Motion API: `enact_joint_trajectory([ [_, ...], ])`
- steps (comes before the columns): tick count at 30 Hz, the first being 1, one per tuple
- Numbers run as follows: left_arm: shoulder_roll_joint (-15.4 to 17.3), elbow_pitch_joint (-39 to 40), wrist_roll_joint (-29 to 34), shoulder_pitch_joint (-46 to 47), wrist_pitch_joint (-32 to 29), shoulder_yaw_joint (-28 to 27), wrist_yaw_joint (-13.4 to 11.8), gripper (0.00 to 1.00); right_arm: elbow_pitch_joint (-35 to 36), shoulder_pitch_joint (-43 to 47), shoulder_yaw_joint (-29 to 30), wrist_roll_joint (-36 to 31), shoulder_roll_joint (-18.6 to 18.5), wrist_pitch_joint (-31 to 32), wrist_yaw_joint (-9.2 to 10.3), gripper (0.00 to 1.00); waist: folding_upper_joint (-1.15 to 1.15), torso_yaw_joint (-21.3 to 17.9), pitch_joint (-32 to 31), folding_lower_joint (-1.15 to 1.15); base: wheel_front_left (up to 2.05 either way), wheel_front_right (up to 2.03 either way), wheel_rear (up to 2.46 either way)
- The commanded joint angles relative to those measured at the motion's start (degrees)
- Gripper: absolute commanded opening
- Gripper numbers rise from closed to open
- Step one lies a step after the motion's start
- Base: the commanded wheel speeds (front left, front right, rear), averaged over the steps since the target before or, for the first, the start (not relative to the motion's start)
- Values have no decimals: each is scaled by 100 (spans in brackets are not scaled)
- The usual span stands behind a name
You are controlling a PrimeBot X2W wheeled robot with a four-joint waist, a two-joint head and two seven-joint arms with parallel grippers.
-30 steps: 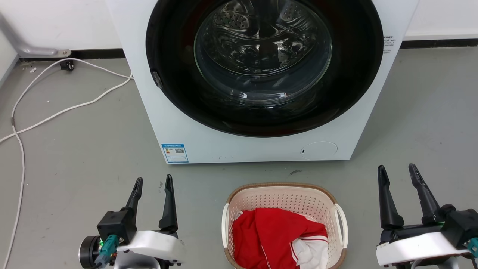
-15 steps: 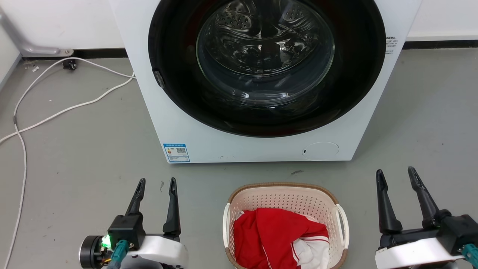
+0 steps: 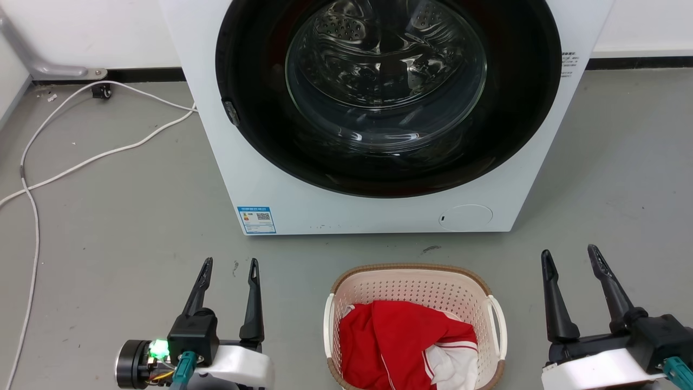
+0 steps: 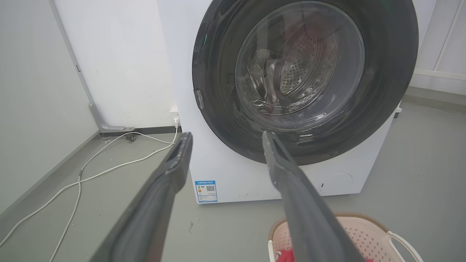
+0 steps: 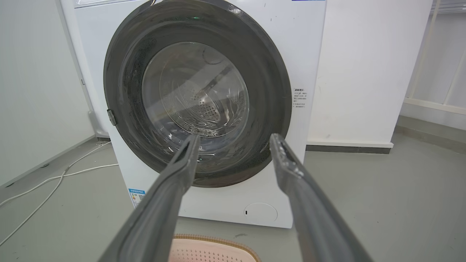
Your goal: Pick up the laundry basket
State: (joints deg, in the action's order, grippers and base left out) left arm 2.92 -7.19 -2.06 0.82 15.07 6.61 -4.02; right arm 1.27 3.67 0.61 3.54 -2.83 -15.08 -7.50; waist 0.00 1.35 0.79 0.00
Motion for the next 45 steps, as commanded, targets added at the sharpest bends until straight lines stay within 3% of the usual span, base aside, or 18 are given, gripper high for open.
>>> enact_joint_trajectory([
  [1, -3, -11, 44, -60, 16, -16, -3, 100, -28, 66, -4, 28, -9, -14, 2, 100, 0, -4, -1, 0, 0, 0, 0],
  [29, -4, -30, 53, -36, 16, -32, -69, 100, -189, 7, 25, 245, -8, -13, 2, 100, 0, -12, 17, 0, 0, 0, 0],
  [38, -4, -231, 11, 382, 15, 39, 153, 100, -420, -260, 190, 4, -7, -13, 2, 100, 0, -58, 296, 0, 0, 0, 0],
  [45, -2, -1048, -114, 1043, 15, 144, 439, 100, -922, -746, 363, -408, -6, -13, 2, 100, 0, -169, 808, 0, 0, 0, 0],
])
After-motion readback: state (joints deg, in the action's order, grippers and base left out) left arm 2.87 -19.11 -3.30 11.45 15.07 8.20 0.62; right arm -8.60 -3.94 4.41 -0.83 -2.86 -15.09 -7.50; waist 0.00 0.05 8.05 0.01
